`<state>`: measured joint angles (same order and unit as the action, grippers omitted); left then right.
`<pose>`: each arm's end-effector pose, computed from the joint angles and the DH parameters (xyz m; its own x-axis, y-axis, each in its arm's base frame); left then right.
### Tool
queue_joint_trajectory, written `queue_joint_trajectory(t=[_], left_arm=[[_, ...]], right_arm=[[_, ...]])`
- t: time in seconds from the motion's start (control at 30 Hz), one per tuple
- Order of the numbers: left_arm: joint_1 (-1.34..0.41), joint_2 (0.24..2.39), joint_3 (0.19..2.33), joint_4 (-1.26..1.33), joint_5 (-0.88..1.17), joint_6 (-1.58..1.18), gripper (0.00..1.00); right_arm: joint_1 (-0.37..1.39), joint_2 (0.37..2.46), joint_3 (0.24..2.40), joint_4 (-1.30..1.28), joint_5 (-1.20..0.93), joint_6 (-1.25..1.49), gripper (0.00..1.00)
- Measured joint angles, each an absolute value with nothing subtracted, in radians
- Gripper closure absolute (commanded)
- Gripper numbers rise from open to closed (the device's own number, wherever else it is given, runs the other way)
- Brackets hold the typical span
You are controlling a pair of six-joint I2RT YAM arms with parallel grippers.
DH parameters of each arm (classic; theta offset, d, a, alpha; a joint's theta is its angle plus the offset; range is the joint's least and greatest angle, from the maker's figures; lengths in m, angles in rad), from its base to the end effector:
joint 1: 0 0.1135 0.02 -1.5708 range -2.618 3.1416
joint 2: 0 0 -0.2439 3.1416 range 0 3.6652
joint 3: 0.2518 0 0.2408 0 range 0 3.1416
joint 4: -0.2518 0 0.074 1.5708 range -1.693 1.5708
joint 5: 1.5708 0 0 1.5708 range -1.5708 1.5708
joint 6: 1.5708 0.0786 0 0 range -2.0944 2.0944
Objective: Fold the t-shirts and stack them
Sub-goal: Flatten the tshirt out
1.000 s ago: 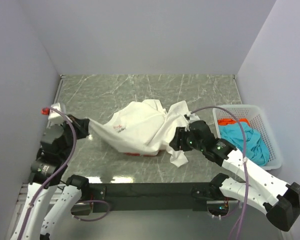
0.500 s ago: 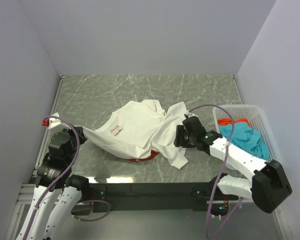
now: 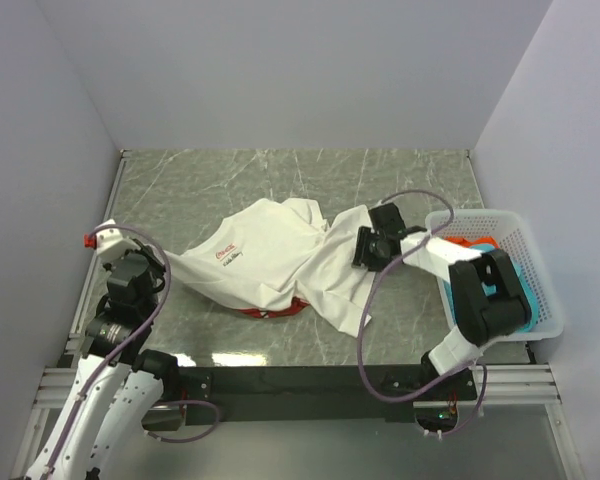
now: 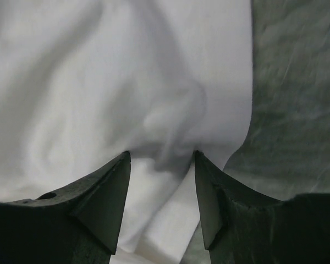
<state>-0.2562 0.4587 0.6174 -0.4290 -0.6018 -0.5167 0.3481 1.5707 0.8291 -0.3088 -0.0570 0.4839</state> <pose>0.1620 0.0035 0.2805 -0.0671 -0.4034 -0.9126 -0.4048 0.8470 -0.3446 0.2883 0.1094 0.1118 -0.8928 0.1702 -0.4171 0.0544 0.9599 0.2751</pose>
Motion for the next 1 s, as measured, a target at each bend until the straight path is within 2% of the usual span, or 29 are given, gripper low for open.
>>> queue_joint_trajectory(t=[0.17, 0.4, 0.47, 0.6, 0.7, 0.9, 1.0], left_arm=[[-0.251, 0.521, 0.613, -0.347, -0.624, -0.476, 1.0], [-0.219, 0.517, 0.575, -0.297, -0.596, -0.464, 1.0], [-0.217, 0.5, 0.564, -0.296, -0.575, -0.464, 1.0], [-0.217, 0.45, 0.554, -0.297, -0.516, -0.455, 1.0], [-0.217, 0.408, 0.548, -0.298, -0.49, -0.452, 1.0], [-0.216, 0.389, 0.544, -0.3, -0.456, -0.448, 0.99], [-0.216, 0.405, 0.544, -0.301, -0.442, -0.445, 0.99]], right_arm=[[0.277, 1.737, 1.011, -0.315, -0.076, 0.478, 0.44], [0.218, 1.936, 1.282, -0.368, -0.052, 0.488, 0.6], [0.202, 1.96, 1.332, -0.379, -0.032, 0.487, 0.6], [0.187, 1.957, 1.388, -0.397, 0.004, 0.46, 0.49], [0.196, 1.884, 1.327, -0.387, 0.016, 0.438, 0.45], [0.234, 1.555, 0.99, -0.385, -0.023, 0.429, 0.41], [0.235, 1.484, 0.876, -0.378, -0.056, 0.428, 0.4]])
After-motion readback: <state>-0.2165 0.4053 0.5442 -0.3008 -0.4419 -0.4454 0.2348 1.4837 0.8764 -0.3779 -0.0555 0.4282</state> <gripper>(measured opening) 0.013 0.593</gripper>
